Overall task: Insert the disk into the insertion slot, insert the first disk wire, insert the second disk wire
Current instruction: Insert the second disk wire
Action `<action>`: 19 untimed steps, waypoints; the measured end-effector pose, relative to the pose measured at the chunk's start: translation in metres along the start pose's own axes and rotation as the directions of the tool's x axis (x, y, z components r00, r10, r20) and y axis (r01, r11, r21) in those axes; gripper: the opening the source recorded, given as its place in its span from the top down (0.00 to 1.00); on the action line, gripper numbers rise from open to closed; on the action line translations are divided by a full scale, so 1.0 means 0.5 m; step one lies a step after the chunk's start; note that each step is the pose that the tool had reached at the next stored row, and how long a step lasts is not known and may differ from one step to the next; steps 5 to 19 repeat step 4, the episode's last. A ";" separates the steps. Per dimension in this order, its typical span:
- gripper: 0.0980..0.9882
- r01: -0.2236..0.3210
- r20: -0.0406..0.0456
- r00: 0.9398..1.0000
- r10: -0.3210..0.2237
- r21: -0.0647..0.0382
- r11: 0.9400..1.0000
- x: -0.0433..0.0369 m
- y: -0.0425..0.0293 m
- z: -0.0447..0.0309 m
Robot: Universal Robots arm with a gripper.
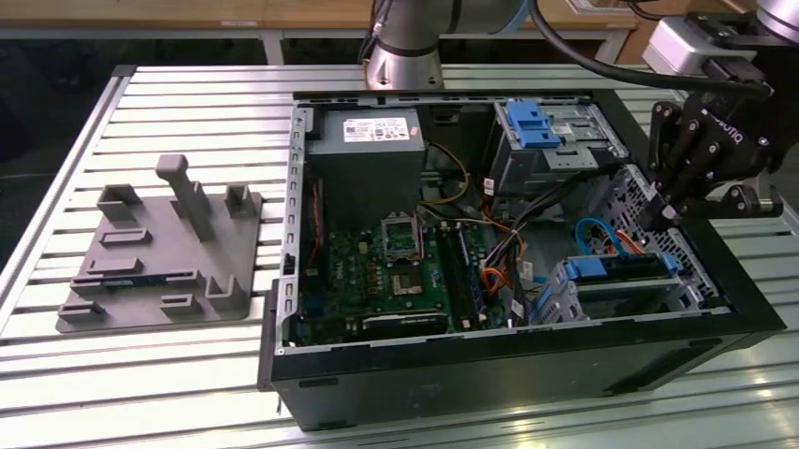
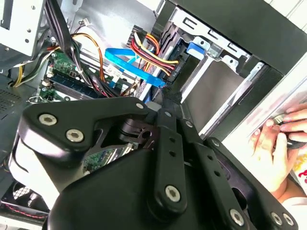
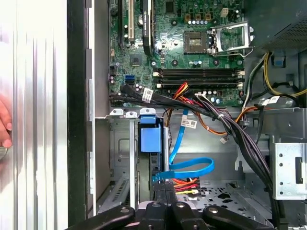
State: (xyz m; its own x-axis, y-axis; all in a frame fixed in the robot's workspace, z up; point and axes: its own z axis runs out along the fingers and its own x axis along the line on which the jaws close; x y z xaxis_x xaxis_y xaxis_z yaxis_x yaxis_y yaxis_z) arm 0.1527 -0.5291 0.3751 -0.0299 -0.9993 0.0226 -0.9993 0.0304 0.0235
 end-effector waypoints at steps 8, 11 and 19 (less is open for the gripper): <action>0.99 0.000 0.000 1.000 0.000 0.000 1.000 0.000 0.000 0.000; 0.99 0.000 0.000 1.000 0.000 0.000 1.000 0.000 0.000 0.000; 0.99 0.000 0.000 1.000 0.000 0.000 1.000 0.000 0.000 0.000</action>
